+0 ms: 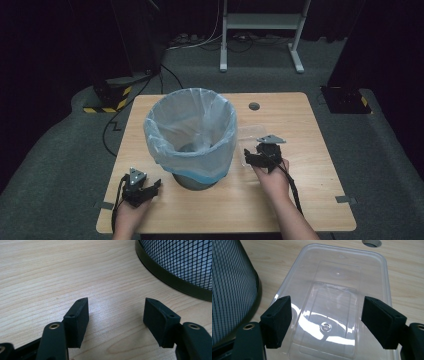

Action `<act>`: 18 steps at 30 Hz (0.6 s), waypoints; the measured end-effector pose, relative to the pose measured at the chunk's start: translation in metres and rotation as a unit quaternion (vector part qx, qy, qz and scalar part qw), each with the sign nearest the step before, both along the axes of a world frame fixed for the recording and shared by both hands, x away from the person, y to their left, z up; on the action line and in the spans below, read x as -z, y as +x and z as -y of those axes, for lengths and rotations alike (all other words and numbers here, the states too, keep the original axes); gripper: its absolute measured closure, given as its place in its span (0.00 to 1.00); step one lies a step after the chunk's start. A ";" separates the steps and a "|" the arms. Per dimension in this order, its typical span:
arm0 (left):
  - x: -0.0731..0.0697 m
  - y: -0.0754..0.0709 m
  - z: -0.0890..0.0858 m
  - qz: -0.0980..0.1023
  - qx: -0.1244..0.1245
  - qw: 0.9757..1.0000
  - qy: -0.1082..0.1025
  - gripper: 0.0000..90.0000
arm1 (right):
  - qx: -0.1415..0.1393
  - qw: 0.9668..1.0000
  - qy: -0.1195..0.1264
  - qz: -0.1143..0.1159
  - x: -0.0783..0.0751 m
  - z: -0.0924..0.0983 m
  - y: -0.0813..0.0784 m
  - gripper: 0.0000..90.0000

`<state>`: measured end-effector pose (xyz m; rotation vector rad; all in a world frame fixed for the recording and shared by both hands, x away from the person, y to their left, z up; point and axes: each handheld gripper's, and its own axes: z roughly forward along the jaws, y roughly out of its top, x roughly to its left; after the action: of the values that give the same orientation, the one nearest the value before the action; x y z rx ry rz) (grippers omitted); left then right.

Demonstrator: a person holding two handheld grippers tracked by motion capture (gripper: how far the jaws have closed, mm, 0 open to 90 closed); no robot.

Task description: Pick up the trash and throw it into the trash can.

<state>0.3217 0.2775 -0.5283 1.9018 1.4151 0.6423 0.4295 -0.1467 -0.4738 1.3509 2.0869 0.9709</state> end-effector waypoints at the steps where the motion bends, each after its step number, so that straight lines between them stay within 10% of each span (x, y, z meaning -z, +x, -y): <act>1: 0.000 0.000 0.000 0.000 0.000 1.000 0.000 0.41 | -0.001 1.000 -0.001 0.001 0.000 0.003 -0.003 0.27; 13: 0.000 0.000 0.001 -0.001 0.001 1.000 0.003 0.41 | -0.012 1.000 0.005 0.018 0.002 0.052 -0.074 0.32; 18: -0.002 -0.010 0.009 0.021 0.005 0.999 0.036 0.55 | -0.002 0.998 0.021 0.067 -0.008 0.066 -0.097 0.36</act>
<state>0.3121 0.2682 -0.5265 1.9382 1.3712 0.7337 0.3328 -0.2128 -0.4662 1.2651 1.9806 1.0811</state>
